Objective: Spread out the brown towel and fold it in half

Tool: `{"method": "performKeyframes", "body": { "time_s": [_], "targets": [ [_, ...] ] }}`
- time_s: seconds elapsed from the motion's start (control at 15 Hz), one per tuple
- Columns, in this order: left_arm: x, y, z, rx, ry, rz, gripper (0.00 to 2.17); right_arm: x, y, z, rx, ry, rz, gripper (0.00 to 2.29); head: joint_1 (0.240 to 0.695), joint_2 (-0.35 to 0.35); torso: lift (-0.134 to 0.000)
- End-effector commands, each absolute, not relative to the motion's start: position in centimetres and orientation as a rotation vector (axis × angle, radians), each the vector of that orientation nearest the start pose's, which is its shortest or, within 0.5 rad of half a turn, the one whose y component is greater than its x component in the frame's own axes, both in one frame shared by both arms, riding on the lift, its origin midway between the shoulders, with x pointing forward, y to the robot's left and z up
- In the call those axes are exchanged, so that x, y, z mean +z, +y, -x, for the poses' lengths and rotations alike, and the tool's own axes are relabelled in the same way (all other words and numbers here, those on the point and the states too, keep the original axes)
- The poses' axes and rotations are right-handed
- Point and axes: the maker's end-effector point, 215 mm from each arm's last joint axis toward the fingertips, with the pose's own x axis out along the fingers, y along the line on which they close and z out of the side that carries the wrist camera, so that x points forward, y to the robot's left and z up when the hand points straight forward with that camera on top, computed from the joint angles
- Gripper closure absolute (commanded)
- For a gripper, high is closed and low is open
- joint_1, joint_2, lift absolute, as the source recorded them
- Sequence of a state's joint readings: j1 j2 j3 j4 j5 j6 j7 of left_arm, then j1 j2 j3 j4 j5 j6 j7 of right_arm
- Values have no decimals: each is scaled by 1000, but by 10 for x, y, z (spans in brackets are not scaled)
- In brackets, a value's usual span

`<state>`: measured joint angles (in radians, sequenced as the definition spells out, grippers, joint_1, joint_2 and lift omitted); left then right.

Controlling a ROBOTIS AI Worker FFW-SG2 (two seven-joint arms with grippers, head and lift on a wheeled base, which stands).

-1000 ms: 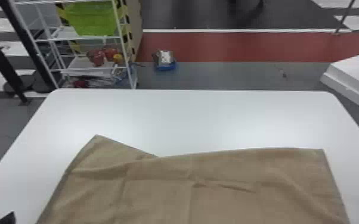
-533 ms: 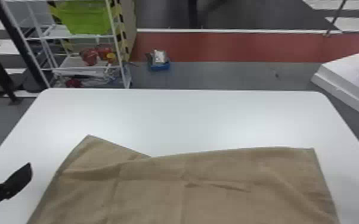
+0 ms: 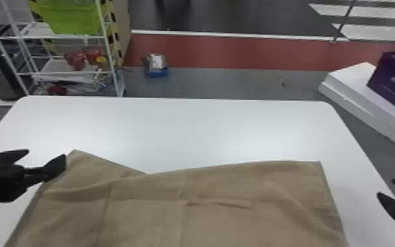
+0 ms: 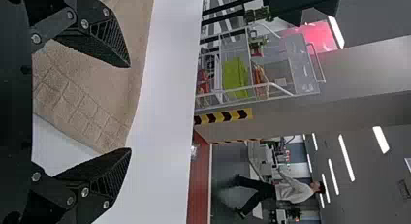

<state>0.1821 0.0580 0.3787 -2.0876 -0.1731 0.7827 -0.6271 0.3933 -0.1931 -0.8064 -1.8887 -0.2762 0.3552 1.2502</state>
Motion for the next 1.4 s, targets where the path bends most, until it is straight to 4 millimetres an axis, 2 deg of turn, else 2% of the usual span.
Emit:
{"method": "performKeyframes", "body": {
  "time_s": [0.0, 0.07, 0.27, 0.47, 0.8, 0.93, 1.33],
  "targets": [
    [-401, 333, -508, -181, 525, -59, 107, -335, -430, -350, 544, 229, -91, 319, 695, -95, -123],
    [-407, 327, -520, -196, 535, -58, 107, -335, -429, -350, 544, 227, -92, 319, 695, -105, -123],
    [-420, 322, -542, -229, 557, -85, 103, -334, -430, -350, 543, 223, -91, 316, 695, -133, -123],
    [-431, 331, -551, -237, 582, -100, 238, -337, -432, -351, 537, 223, -90, 316, 695, -135, -123],
    [-439, 342, -555, -274, 622, -92, 336, -337, -428, -362, 543, 220, -84, 316, 695, -123, -123],
    [-439, 345, -554, -280, 634, -78, 471, -337, -426, -365, 545, 219, -83, 313, 695, -110, -123],
    [-452, 352, -542, -286, 685, -83, 471, -340, -430, -364, 538, 216, -84, 313, 695, -99, -123]
  ]
}}
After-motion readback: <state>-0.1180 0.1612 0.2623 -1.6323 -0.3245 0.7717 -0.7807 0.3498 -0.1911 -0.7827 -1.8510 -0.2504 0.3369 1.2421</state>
